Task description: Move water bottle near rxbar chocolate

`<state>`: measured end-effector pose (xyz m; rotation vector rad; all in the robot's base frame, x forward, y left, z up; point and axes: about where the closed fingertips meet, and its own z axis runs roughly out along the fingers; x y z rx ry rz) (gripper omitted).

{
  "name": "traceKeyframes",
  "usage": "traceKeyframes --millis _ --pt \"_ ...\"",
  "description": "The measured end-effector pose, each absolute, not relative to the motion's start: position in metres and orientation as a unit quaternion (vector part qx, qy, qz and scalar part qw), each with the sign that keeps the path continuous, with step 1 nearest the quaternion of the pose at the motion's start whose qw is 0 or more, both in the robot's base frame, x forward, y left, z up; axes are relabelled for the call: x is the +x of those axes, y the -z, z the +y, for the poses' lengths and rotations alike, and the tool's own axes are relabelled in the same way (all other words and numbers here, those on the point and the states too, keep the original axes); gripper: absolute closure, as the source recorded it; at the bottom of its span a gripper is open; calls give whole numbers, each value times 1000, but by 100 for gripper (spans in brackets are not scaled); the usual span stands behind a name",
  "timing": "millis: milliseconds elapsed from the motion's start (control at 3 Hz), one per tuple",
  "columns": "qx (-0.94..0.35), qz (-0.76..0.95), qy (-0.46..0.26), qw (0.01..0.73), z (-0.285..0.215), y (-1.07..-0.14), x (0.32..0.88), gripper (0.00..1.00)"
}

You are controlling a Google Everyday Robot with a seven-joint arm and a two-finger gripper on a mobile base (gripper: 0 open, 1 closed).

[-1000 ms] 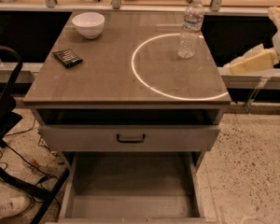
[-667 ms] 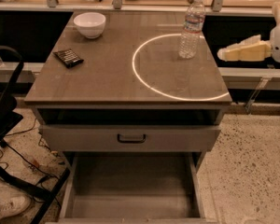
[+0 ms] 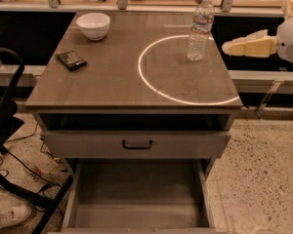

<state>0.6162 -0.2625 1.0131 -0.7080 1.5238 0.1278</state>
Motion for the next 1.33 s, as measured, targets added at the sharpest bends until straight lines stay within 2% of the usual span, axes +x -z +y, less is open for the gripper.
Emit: traceKeyframes --millis 667,1333 --pt "-245 704 -108 658 -240 -1001 687 0" --pt "-197 702 -144 669 -235 -985 727 0"
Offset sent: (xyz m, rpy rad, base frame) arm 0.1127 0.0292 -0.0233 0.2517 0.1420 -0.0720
